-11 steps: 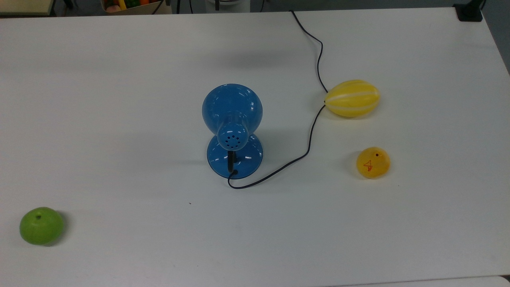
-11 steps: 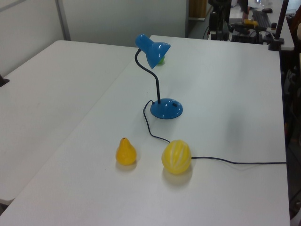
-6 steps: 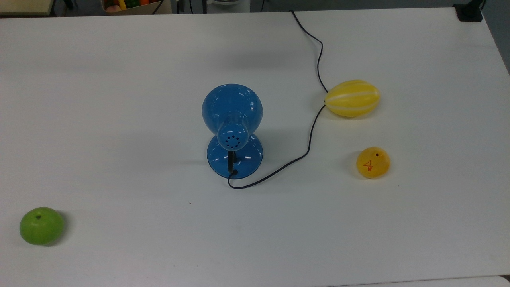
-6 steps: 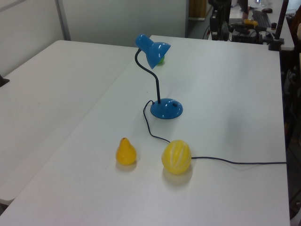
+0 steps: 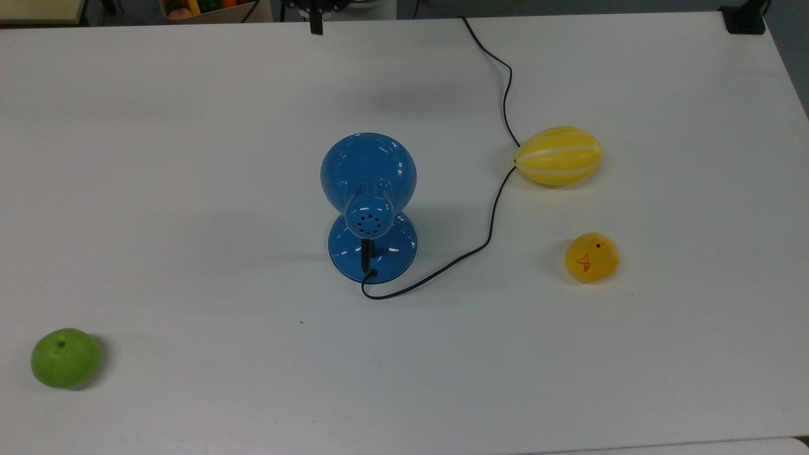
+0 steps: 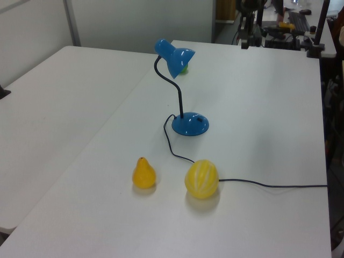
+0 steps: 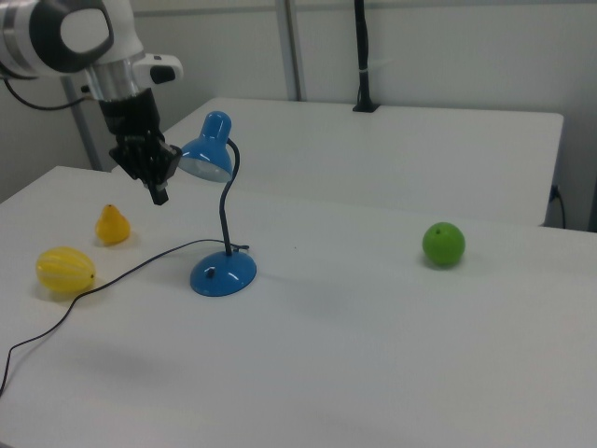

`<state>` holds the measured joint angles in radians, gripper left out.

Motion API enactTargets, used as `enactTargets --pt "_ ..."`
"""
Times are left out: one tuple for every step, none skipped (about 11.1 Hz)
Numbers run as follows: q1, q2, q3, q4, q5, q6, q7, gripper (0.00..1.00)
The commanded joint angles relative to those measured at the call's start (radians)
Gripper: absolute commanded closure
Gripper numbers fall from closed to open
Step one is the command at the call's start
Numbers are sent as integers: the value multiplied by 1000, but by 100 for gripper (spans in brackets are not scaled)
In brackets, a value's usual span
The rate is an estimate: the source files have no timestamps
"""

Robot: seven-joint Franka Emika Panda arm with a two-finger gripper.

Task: Turn on desk lamp
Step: 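Move the gripper down toward the switch on the blue lamp base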

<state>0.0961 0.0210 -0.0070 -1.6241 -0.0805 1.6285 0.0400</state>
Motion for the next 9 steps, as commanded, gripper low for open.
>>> enactTargets --pt "20 2 5 -124 8 150 7 100" --pt "39 16 5 -157 8 209 18 100" --pt "45 36 5 -187 8 268 35 100" --pt "65 69 5 -209 8 353 59 100" --pt "68 100 5 -221 7 410 76 100" --pt "77 129 5 -227 7 477 84 100" --pt "79 151 5 -244 1 538 107 100" --pt "85 171 5 -249 -4 580 122 100" --pt "85 192 5 -247 -5 606 124 100"
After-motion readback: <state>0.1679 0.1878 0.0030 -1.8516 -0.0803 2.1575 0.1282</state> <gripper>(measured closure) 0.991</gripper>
